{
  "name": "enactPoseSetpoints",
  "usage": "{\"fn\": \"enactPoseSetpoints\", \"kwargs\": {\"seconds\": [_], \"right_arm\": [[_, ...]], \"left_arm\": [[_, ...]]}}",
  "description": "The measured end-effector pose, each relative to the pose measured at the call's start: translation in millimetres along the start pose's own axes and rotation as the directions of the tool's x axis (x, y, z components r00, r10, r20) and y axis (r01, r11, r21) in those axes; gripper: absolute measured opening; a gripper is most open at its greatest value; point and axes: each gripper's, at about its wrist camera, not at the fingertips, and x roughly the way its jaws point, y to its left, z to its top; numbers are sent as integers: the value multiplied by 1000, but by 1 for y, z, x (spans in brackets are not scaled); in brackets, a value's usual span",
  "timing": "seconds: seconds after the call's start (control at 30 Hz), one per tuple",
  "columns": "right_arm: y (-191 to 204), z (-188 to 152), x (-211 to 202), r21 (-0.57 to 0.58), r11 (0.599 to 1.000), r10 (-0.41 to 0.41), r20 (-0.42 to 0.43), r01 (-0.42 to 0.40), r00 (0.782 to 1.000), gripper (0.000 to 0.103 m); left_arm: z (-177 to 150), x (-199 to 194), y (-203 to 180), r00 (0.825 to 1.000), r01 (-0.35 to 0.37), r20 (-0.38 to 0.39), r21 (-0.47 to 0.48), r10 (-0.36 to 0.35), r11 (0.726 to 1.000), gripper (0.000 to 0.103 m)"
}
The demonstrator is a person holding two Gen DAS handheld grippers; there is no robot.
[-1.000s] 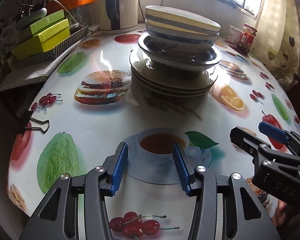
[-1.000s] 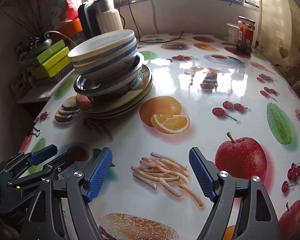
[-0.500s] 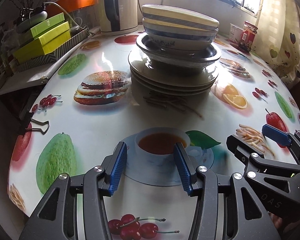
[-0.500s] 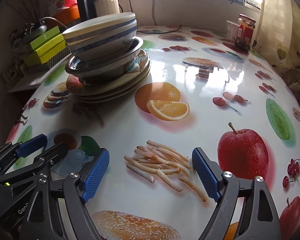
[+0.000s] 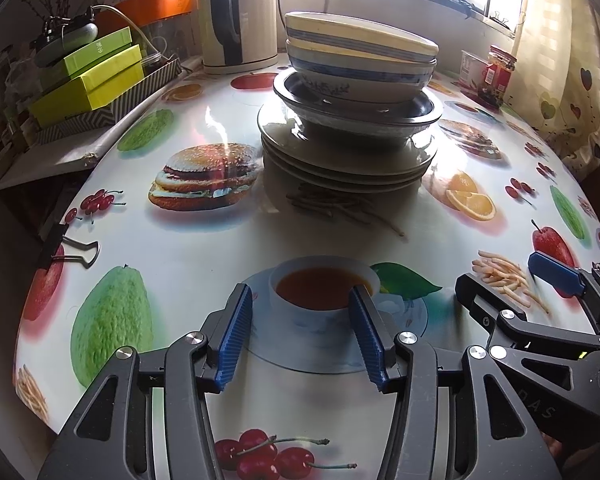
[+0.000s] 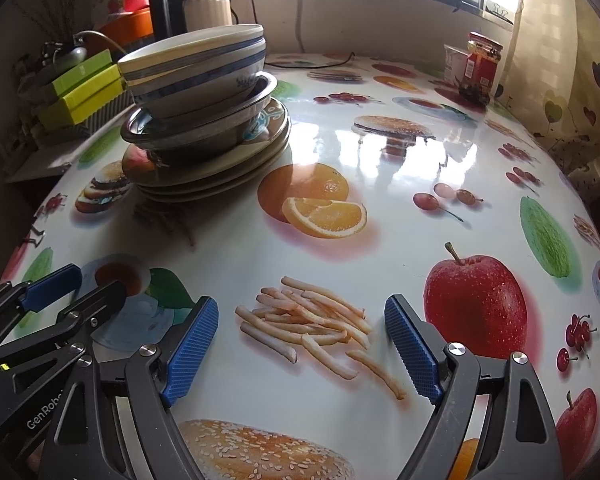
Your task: Organize plates and bowls
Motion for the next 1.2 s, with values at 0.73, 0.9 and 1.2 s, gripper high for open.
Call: {"fn": "enactPoseSetpoints", "kwargs": {"seconds": [0.73,0.9,1.2], "right_arm": [[-2,0,0,1,1000,-18,3,18,1000,88],[-3,0,0,1,1000,-18,3,18,1000,89],[-2,-1,0,1,1000,-18,4,18,1000,89]], "left_arm": [[0,0,0,1000,-2,2,-1,2,1000,52],[-1,0,0,1000,-2,2,-1,2,1000,52],[-1,0,0,1000,-1,2,-1,1,1000,53]]}}
